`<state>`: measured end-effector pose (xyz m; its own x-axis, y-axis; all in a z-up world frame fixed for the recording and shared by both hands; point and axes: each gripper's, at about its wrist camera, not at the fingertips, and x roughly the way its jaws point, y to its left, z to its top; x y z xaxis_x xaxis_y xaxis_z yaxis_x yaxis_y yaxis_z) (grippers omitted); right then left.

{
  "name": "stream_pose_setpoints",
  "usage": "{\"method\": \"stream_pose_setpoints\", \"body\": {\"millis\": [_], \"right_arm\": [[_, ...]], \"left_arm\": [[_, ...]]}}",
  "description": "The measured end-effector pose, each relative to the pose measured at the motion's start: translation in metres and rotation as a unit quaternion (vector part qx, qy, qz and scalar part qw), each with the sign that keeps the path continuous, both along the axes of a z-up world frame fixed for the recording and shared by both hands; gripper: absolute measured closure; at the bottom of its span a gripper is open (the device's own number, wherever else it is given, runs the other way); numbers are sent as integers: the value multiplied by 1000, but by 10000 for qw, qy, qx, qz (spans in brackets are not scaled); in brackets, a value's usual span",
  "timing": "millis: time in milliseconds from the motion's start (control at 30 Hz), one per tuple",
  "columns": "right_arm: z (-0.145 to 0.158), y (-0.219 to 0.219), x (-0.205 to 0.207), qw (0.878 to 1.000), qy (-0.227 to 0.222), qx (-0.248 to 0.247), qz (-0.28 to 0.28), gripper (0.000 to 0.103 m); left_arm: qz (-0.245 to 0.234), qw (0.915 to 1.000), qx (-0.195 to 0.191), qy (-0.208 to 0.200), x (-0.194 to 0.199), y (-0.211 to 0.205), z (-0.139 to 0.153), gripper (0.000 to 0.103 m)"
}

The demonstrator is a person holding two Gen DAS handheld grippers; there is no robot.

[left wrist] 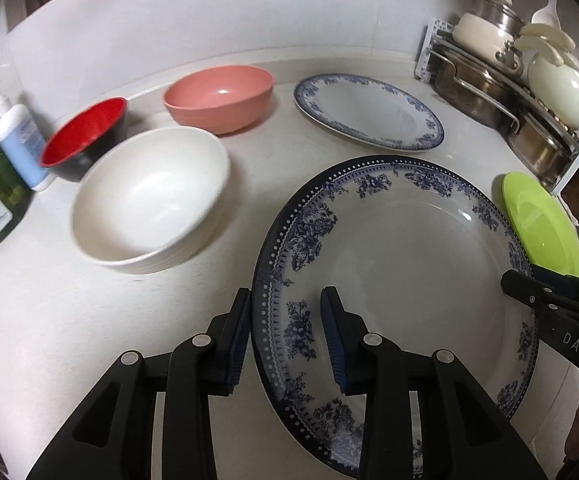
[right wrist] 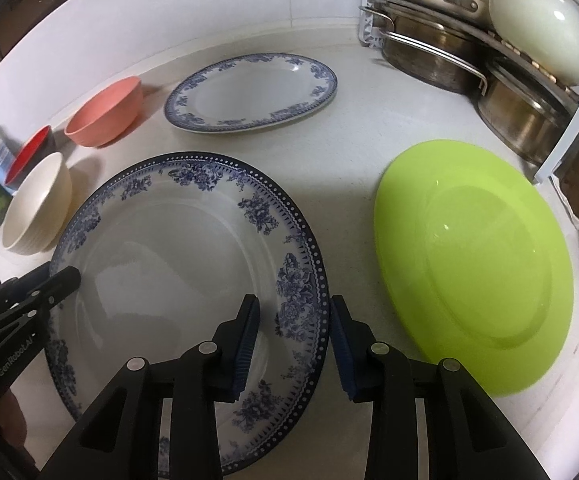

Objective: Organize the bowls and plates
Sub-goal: 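Lift the held plate with both grippers and carry it toward the sink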

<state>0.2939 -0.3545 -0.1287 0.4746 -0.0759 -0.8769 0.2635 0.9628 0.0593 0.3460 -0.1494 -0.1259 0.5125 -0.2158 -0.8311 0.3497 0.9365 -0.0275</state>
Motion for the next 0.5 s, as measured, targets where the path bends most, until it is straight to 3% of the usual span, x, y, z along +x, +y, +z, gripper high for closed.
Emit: {"method": "stream_pose_setpoints", "body": {"millis": [500], "right_arm": [[43,64,-22,9982,-349,-54,487,67]], "left_arm": [[627,9968,-132,-470,-39,80,39,68]]}}
